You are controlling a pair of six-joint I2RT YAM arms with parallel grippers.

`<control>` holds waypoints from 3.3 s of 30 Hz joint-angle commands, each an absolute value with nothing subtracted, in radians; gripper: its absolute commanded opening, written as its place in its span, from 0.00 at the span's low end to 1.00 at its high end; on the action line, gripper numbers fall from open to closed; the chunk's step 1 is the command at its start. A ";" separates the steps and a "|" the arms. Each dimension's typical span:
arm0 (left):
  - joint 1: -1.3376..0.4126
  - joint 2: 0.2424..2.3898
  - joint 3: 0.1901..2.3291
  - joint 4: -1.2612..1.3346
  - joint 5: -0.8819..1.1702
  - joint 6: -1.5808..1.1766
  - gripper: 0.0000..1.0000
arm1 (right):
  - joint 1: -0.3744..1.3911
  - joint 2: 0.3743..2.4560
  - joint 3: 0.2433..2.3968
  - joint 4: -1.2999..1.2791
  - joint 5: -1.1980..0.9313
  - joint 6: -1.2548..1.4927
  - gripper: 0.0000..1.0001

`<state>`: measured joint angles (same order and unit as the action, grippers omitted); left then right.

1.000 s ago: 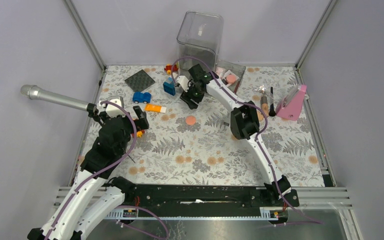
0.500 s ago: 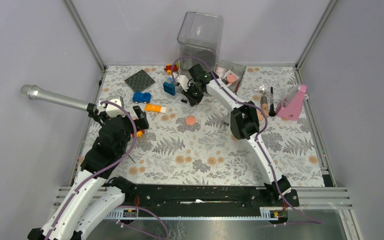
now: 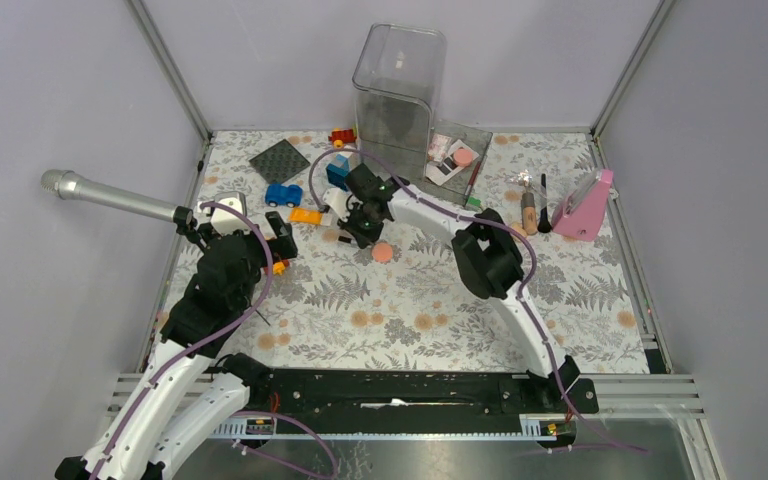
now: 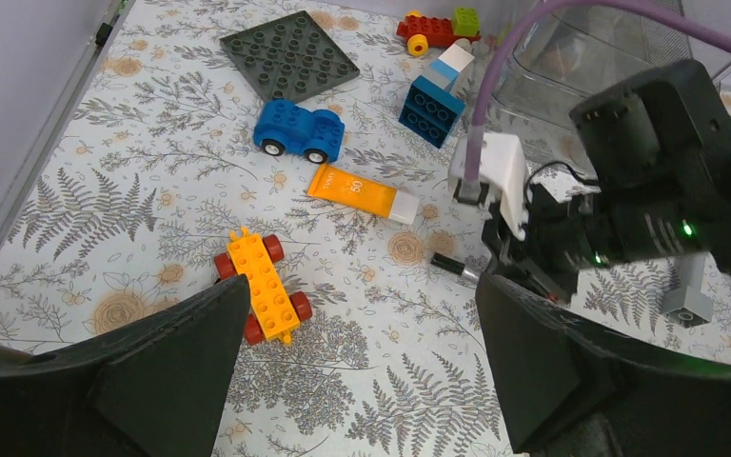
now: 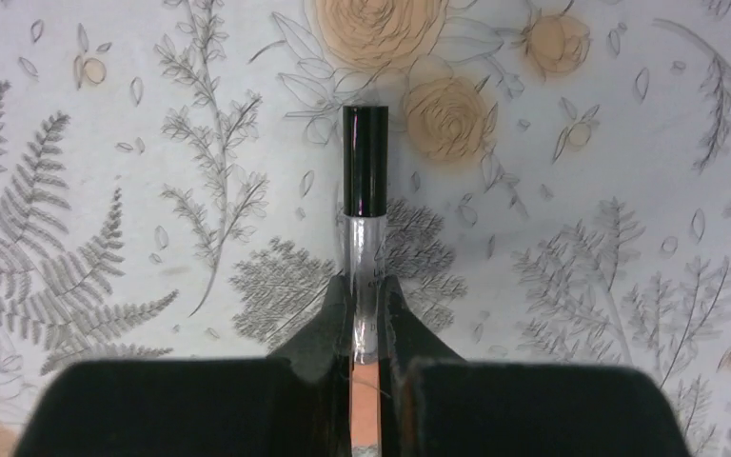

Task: Organize the makeup
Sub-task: Pick up the makeup from the center of the board, then place the makeup in the drawer, then move the storage box to the center of the board.

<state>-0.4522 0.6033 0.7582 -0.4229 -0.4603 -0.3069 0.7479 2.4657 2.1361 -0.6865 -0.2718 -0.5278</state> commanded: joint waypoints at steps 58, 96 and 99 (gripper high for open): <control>-0.445 0.601 0.786 -0.410 -0.451 -0.331 0.99 | 0.317 2.213 1.801 -0.102 0.275 0.383 0.44; -0.543 1.236 1.494 -0.446 -0.282 -0.310 0.99 | 0.288 1.608 1.326 0.595 -0.611 -0.129 0.74; -0.541 1.152 1.385 -0.459 -0.292 -0.260 0.99 | 0.289 1.630 1.362 0.577 -0.674 -0.259 0.79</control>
<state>-0.5453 1.2732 1.4719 -0.4374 -0.3012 -0.3511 0.2909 1.6146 1.2907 0.4892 -0.5014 -0.0147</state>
